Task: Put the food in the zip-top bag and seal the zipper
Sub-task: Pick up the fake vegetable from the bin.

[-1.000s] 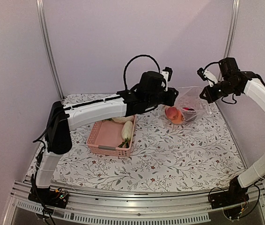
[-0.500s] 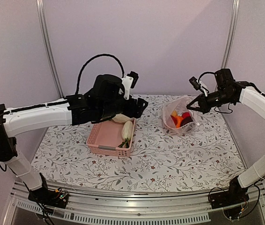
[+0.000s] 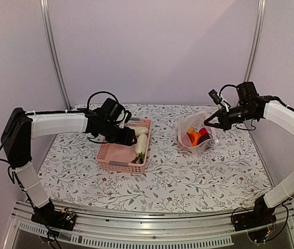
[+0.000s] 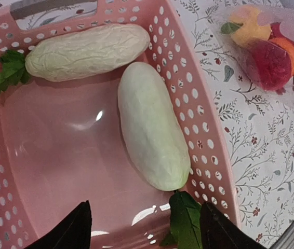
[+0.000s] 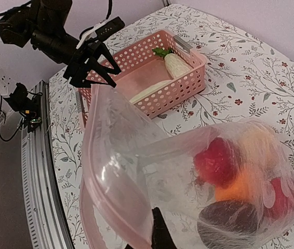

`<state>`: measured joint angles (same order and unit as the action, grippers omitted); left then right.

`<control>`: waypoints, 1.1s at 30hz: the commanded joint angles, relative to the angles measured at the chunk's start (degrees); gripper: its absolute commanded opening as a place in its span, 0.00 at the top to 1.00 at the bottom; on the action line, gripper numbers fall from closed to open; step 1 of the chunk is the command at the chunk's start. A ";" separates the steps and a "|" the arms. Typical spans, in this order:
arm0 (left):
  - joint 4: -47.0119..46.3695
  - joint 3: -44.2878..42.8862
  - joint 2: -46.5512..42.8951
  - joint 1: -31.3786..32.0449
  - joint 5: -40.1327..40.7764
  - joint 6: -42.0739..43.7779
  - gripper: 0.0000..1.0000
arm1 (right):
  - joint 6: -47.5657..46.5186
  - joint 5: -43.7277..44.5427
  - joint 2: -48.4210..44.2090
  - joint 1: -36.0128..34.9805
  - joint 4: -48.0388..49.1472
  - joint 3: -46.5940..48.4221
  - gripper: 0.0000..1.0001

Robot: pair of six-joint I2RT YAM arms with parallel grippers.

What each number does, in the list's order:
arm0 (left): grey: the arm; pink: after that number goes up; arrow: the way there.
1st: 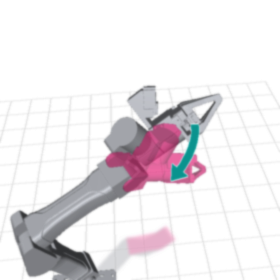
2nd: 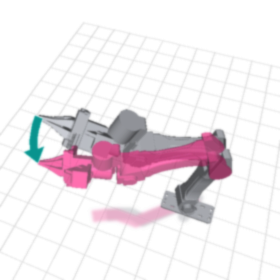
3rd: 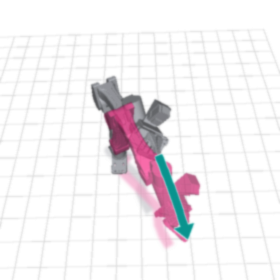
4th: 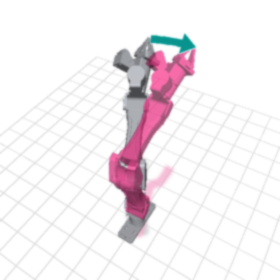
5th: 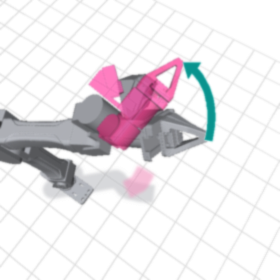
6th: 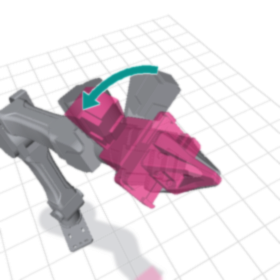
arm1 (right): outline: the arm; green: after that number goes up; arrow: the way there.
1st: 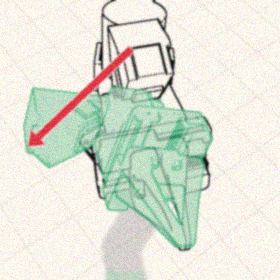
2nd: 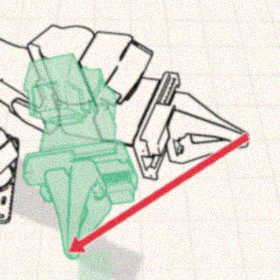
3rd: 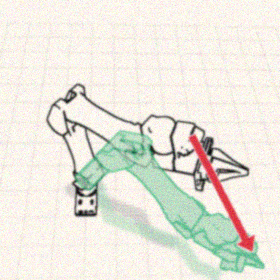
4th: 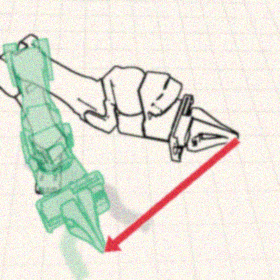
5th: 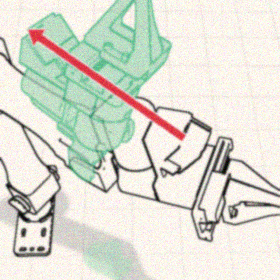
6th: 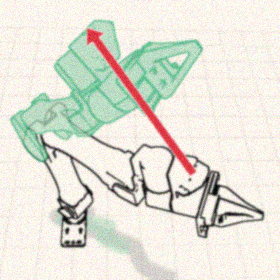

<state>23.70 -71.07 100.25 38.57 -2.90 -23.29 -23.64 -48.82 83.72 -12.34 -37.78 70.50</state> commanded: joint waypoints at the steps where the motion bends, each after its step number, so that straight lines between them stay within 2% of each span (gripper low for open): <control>1: 5.01 -6.27 5.29 -2.07 -7.91 -1.28 0.30 | -1.49 -1.14 -1.58 -0.22 1.20 -1.98 1.00; 13: 13.98 -19.84 18.55 -3.06 -5.99 0.28 0.32 | -2.55 -2.21 -3.84 -0.21 1.66 -3.97 1.00; 17: 14.74 -22.02 20.44 -3.19 -6.52 1.48 0.29 | -2.71 -2.32 -4.09 -0.18 1.74 -4.35 1.00; 33: 16.46 -27.27 26.83 -3.56 -11.32 1.91 0.32 | -2.77 -2.69 -3.00 -0.16 1.74 -4.67 1.00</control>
<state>37.91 -96.29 124.88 35.90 -12.82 -22.17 -25.78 -50.33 80.97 -12.34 -36.77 66.74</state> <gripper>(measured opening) 0.678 0.005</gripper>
